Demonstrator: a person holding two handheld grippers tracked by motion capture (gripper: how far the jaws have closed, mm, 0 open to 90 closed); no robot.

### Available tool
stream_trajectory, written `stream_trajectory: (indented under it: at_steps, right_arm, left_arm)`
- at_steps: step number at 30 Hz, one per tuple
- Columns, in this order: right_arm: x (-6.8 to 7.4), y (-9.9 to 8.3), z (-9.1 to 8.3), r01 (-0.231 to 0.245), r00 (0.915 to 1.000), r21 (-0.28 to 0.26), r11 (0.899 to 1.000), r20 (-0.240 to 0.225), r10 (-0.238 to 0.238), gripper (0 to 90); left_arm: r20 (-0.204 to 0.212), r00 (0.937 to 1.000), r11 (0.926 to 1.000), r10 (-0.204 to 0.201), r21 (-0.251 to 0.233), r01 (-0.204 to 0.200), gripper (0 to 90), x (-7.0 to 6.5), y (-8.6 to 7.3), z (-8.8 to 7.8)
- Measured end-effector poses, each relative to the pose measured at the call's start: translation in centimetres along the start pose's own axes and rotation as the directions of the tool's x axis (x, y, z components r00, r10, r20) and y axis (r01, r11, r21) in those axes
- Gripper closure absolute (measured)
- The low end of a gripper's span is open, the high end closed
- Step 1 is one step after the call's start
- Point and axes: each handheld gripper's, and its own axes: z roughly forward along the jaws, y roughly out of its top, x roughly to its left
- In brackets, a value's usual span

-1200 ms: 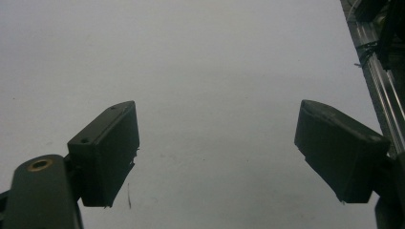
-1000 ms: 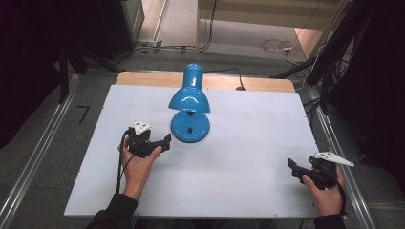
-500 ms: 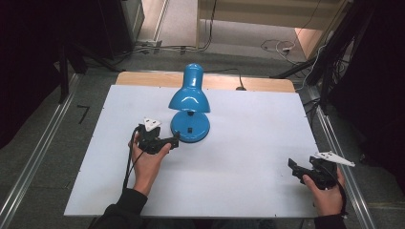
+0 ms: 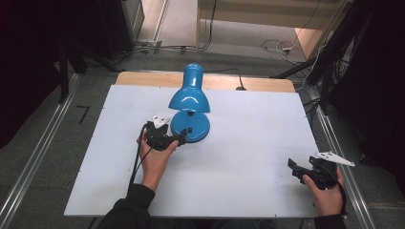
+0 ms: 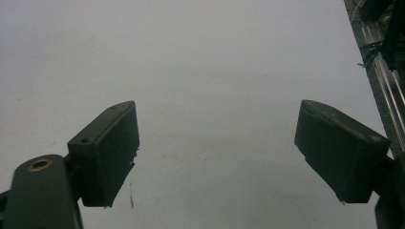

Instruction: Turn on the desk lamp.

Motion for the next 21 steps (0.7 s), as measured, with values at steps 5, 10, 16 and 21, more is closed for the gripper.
stream_trajectory:
  at_steps: [5, 10, 16, 21]
  right_arm:
    - [0.0, 0.0, 0.0, 0.001, 1.0000, -0.001, 1.000, -0.002, -0.001, 14.0]
    - [0.0, 0.0, 0.0, 0.002, 1.0000, -0.001, 1.000, -0.003, -0.002, 14.0]
    - [0.0, 0.0, 0.0, 0.001, 1.0000, 0.001, 1.000, -0.005, -0.001, 14.0]
    - [-0.1, 0.0, 0.1, 0.002, 1.0000, 0.003, 1.000, -0.008, -0.002, 14.0]
  left_arm:
    - [0.003, 0.9999, 0.9999, -0.010, -0.010, 0.011, 16.7, -0.1, 0.0, 0.6]
    - [-0.001, 0.9999, 0.9999, -0.011, -0.007, 0.011, 20.0, -0.3, 0.2, 1.2]
    - [0.018, 0.9998, 0.9999, -0.007, 0.010, 0.007, 31.0, -0.8, 0.2, 2.0]
    - [0.047, 0.9986, 0.9997, 0.022, 0.007, -0.022, 47.4, -1.2, 0.4, 2.4]
